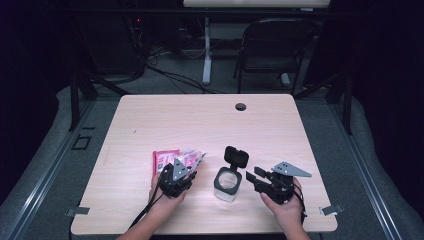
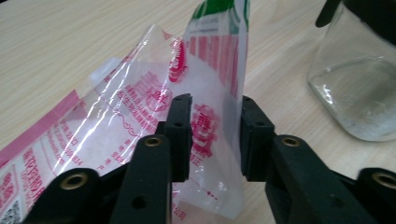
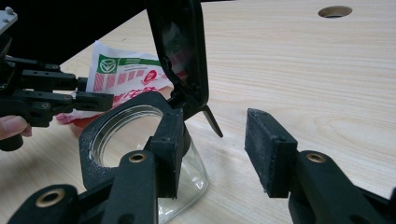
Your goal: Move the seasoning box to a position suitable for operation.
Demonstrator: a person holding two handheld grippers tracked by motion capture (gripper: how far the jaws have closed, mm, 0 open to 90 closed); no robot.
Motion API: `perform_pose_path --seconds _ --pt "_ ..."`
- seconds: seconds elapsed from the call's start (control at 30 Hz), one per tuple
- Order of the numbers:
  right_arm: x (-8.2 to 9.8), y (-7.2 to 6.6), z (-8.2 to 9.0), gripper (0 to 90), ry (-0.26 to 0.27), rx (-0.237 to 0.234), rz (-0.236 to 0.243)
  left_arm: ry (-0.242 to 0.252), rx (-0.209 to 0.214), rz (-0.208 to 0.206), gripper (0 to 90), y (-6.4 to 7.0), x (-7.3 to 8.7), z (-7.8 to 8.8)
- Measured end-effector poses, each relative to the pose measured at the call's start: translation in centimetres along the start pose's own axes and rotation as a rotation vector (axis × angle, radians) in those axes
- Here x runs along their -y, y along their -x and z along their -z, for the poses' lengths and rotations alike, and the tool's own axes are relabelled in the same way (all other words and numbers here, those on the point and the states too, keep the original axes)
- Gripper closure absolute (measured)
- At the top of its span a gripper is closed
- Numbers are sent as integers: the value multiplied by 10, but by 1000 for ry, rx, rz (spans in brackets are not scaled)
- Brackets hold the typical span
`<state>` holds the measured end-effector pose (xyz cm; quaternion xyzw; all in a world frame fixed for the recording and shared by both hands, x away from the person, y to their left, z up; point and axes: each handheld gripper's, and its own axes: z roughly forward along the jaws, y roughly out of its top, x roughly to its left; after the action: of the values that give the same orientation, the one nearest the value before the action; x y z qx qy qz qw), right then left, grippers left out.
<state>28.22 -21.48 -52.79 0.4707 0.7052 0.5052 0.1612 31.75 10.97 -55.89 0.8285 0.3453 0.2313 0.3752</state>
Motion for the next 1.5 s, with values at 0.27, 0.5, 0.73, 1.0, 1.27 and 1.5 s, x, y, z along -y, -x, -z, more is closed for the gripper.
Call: perform_pose_path --seconds 0.27,0.5,0.73,1.0,1.27,1.5 --pt "0 0 -1 572 -7 -1 1 -26 -26 -39 518 6 1 -7" --pt "0 0 -1 572 -9 -1 2 -38 -57 -89 439 12 2 -13" --pt "1 0 -1 572 -11 1 1 -42 -84 -126 437 13 3 -18" --pt "2 0 0 572 -14 2 0 -37 -72 -102 546 10 3 -19" --pt "3 0 0 572 -15 1 -1 -43 -16 -15 636 0 5 -20" --pt "2 0 1 572 -14 2 -2 -40 8 34 722 -6 6 -19"
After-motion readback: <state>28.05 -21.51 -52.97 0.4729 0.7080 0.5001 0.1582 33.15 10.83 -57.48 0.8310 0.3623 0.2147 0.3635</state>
